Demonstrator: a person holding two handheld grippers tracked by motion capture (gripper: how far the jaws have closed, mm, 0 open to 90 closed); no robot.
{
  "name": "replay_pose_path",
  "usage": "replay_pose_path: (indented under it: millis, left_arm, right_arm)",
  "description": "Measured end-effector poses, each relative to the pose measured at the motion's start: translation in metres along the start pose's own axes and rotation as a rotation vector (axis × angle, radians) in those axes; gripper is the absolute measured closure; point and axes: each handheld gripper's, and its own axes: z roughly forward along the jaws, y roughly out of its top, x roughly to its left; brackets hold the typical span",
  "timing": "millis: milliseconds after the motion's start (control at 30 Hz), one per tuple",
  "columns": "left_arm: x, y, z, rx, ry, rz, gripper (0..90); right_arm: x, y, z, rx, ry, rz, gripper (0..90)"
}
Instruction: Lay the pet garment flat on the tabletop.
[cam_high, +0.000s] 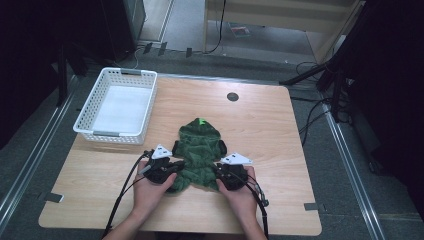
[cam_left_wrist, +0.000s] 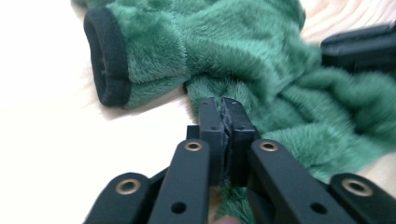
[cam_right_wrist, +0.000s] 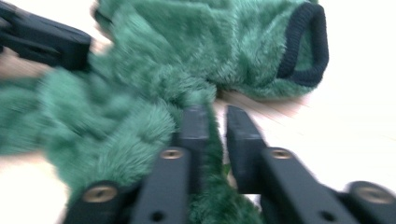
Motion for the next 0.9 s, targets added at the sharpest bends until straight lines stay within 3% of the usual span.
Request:
replay_pose_path:
  millis: [33,67,100,133,167,233,267,300,333,367,400,433,567,633,667,700,733,767,800,833,900]
  left_arm:
    - [0.003,0.002,-0.002,-0.013,-0.016,-0.019,68.8]
    - [0.005,0.004,-0.003,-0.022,-0.001,-0.033,64.2]
    - [0.005,0.004,-0.003,-0.022,-0.001,-0.033,59.0]
    - [0.008,0.006,-0.004,-0.033,0.031,-0.044,59.0]
    - [0.017,0.011,-0.007,-0.062,0.092,-0.093,52.7]
    - [0.025,0.017,-0.008,-0.084,0.139,-0.136,47.9]
    - [0.028,0.019,-0.007,-0.080,0.147,-0.147,45.2]
    - [0.028,0.019,-0.007,-0.080,0.147,-0.147,43.0]
    - [0.030,0.021,-0.005,-0.074,0.149,-0.157,40.8]
    - [0.031,0.023,-0.002,-0.057,0.146,-0.167,40.8]
    - [0.034,0.025,0.004,-0.029,0.131,-0.174,39.8]
    - [0.034,0.025,0.004,-0.029,0.131,-0.174,40.2]
    - [0.037,0.030,0.013,-0.015,0.110,-0.186,46.9]
    - [0.037,0.036,0.014,-0.007,0.069,-0.171,63.7]
    - [0.037,0.036,0.014,-0.007,0.069,-0.171,70.2]
    - [0.035,0.041,0.014,-0.009,0.043,-0.142,77.7]
    - [0.035,0.041,0.014,-0.009,0.043,-0.142,80.0]
    - [0.034,0.044,0.013,-0.019,0.025,-0.124,83.4]
    - [0.034,0.050,0.007,-0.031,0.023,-0.093,85.0]
    - [0.034,0.050,0.007,-0.031,0.023,-0.093,86.0]
    - [0.039,0.057,-0.003,-0.074,0.030,-0.091,87.2]
  right_arm:
    - [-0.002,0.003,-0.005,-0.032,0.065,0.021,68.6]
    - [-0.003,0.006,-0.008,-0.049,0.069,0.013,67.3]
    - [-0.003,0.008,-0.010,-0.058,0.058,0.012,66.8]
    - [-0.003,0.008,-0.010,-0.058,0.058,0.012,66.8]
    - [-0.007,0.014,-0.013,-0.078,0.030,0.017,65.4]
    - [-0.012,0.019,-0.015,-0.102,-0.011,0.046,60.0]
    - [-0.015,0.021,-0.014,-0.112,-0.043,0.055,57.0]
    - [-0.015,0.021,-0.014,-0.112,-0.043,0.055,57.0]
    - [-0.024,0.025,-0.012,-0.128,-0.068,0.094,55.6]
    - [-0.024,0.025,-0.012,-0.128,-0.068,0.094,55.6]
    - [-0.037,0.028,-0.006,-0.131,-0.028,0.141,56.6]
    - [-0.041,0.028,-0.002,-0.116,-0.014,0.147,58.4]
    - [-0.044,0.032,0.010,-0.080,-0.001,0.105,57.2]
    - [-0.045,0.036,0.022,-0.062,0.046,0.106,56.3]
    - [-0.046,0.038,0.027,-0.036,0.053,0.105,59.7]
    - [-0.046,0.039,0.031,-0.009,0.056,0.101,66.8]
    - [-0.046,0.039,0.031,-0.009,0.056,0.101,66.8]
    - [-0.046,0.041,0.032,0.010,0.080,0.106,82.3]
    - [-0.047,0.042,0.030,-0.004,0.090,0.117,85.0]
    - [-0.047,0.042,0.030,-0.004,0.090,0.117,85.0]
    - [-0.048,0.048,0.014,-0.101,0.077,0.135,86.4]
